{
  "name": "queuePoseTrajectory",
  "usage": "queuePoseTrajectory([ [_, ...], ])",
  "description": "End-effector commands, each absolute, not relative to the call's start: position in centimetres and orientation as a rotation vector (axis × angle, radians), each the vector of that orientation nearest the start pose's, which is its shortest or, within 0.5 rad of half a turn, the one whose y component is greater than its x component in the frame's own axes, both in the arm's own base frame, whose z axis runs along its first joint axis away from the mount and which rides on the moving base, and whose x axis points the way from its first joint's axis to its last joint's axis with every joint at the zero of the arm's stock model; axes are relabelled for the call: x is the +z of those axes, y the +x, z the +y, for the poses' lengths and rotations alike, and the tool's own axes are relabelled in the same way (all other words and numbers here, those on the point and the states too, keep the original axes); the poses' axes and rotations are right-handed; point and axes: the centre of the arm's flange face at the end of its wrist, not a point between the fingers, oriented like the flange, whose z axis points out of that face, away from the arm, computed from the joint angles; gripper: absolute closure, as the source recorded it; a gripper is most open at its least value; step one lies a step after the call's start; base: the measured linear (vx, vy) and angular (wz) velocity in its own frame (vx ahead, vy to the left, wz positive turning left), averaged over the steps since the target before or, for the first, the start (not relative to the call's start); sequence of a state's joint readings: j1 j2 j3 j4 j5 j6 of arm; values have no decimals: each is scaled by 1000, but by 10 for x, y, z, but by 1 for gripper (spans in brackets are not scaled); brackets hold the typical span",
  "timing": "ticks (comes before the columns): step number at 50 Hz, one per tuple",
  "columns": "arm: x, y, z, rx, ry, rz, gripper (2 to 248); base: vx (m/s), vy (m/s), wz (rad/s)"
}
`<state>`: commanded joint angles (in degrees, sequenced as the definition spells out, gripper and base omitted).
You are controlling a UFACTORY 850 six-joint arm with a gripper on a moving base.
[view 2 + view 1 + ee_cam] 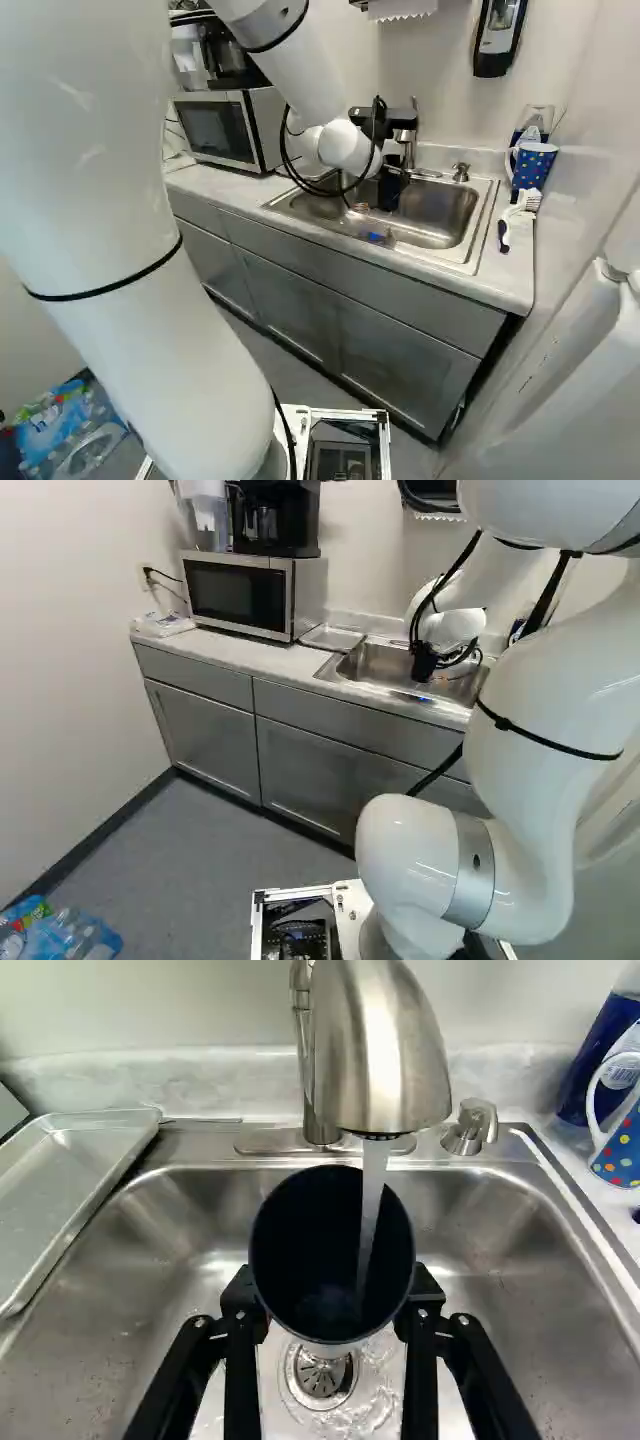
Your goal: Rinse the cup and place it in the tray
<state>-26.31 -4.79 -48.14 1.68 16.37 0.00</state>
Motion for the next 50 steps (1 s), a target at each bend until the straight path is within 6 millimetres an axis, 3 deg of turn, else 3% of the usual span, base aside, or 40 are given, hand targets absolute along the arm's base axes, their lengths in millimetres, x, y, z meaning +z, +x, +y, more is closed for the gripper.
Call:
queuePoseTrajectory([
  [50, 500, 458, -228, -1643, -2845, 714, 124, 0, 0, 0],
])
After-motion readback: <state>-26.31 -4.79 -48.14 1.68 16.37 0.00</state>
